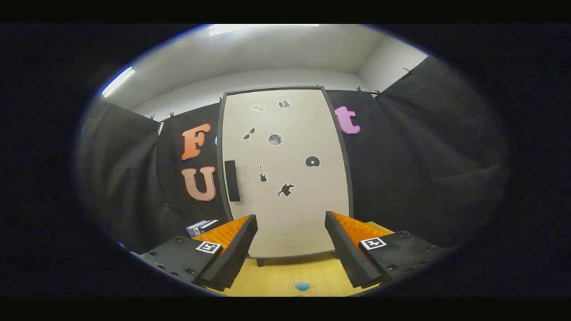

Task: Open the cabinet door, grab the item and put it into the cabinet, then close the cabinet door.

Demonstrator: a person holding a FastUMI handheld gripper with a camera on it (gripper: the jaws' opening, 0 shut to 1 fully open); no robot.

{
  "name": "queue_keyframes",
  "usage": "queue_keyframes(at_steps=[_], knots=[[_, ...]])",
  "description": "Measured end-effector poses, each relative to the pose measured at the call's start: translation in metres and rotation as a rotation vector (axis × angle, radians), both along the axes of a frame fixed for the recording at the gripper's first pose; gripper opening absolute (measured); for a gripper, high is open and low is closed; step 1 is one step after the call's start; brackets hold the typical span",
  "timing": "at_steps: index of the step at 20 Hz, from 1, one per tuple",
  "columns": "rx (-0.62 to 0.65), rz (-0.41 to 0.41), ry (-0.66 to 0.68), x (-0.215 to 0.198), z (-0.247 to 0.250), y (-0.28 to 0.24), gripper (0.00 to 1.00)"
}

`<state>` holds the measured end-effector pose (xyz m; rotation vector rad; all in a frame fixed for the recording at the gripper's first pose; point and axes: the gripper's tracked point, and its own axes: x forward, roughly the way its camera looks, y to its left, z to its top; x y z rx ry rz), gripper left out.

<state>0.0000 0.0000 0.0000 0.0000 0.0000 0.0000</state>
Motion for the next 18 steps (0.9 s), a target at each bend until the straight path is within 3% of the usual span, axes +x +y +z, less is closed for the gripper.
queue_keyframes(at_steps=[18], knots=[[0.033, -0.007, 0.004, 0.0023, -0.0035, 0.0006, 0.98]])
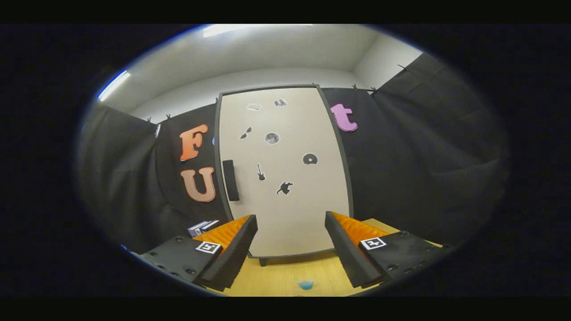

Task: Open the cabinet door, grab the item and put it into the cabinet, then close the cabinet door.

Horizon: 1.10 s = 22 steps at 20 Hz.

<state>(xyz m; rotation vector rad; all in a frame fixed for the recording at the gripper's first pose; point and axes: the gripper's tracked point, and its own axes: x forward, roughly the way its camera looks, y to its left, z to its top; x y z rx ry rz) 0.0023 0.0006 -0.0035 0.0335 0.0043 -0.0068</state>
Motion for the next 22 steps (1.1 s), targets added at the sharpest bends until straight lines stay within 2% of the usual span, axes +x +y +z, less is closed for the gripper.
queue_keyframes(at_steps=[3, 7, 9, 13, 17, 20, 22], knots=[[0.018, -0.027, -0.013, 0.010, 0.008, 0.004, 0.98], [0.027, 0.060, 0.002, 0.039, 0.024, 0.039, 0.97], [-0.010, 0.084, 0.000, 0.065, 0.034, 0.056, 0.97], [-0.179, 0.112, -0.025, 0.127, 0.047, 0.100, 0.97], [-0.306, 0.109, -0.031, 0.190, 0.028, 0.136, 0.95], [-0.305, 0.125, 0.025, 0.222, 0.004, 0.149, 0.95], [-0.263, 0.133, 0.054, 0.237, -0.004, 0.154, 0.95]])
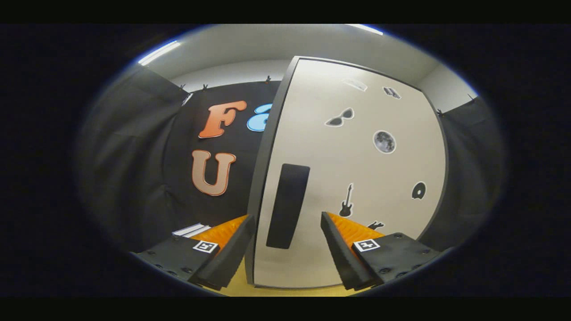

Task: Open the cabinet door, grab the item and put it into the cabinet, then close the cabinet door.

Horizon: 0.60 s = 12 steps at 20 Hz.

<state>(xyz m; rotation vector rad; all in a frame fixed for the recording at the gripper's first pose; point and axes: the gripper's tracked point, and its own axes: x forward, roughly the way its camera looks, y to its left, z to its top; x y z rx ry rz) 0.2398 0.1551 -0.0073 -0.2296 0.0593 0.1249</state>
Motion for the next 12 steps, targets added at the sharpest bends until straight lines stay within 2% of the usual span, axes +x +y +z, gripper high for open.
queue_keyframes(at_steps=[4, 6, 7, 9, 11, 12], knots=[[0.183, 0.026, 0.060, 0.014, 0.010, 0.012, 0.93], [0.184, 0.032, 0.039, 0.016, 0.019, 0.014, 0.90], [0.142, 0.018, 0.024, 0.017, 0.022, 0.011, 0.86], [0.078, -0.011, 0.024, 0.019, 0.021, 0.008, 0.66], [0.057, -0.006, 0.008, 0.019, 0.022, 0.009, 0.59], [0.067, 0.004, 0.004, 0.015, 0.021, 0.007, 0.52]])
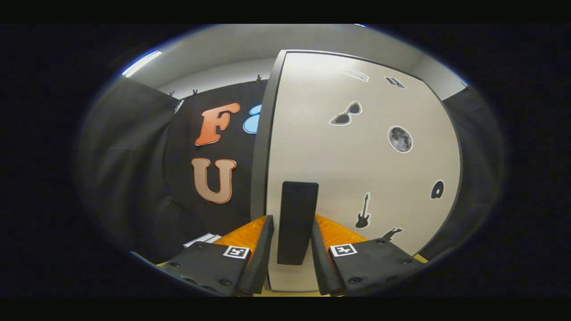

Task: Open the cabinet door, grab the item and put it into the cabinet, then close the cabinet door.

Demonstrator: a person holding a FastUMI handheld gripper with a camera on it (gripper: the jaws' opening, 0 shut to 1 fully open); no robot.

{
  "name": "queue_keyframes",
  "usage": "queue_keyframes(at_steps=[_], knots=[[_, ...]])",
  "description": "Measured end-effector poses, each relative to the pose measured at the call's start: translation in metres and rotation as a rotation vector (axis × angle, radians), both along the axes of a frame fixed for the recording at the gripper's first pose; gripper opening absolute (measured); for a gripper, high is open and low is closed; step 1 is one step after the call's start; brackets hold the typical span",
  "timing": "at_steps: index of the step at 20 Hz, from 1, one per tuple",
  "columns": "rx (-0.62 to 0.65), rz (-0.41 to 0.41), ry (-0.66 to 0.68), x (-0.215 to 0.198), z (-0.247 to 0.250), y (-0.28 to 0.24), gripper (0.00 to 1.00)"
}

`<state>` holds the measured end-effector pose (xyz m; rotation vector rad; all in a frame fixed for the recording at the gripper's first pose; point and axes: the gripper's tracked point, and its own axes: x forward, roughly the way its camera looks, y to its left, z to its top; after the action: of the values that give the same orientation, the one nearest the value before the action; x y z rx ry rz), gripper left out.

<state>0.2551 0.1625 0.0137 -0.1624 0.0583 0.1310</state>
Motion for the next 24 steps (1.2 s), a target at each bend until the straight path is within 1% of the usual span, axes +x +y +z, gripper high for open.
queue_keyframes(at_steps=[4, 5, 6, 9, 13, 17, 21, 24], knots=[[0.079, 0.123, 0.073, -0.002, 0.000, -0.002, 0.35], [0.103, 0.140, 0.091, -0.004, -0.001, -0.002, 0.32], [0.100, 0.149, 0.116, -0.005, -0.002, -0.001, 0.29], [0.071, 0.190, 0.139, -0.016, -0.001, -0.002, 0.29], [0.107, 0.310, 0.186, -0.062, 0.010, -0.004, 0.29], [0.135, 0.411, 0.220, -0.110, 0.022, -0.026, 0.29], [0.159, 0.500, 0.236, -0.110, 0.023, -0.028, 0.29], [0.165, 0.556, 0.246, -0.118, 0.024, -0.034, 0.29]])
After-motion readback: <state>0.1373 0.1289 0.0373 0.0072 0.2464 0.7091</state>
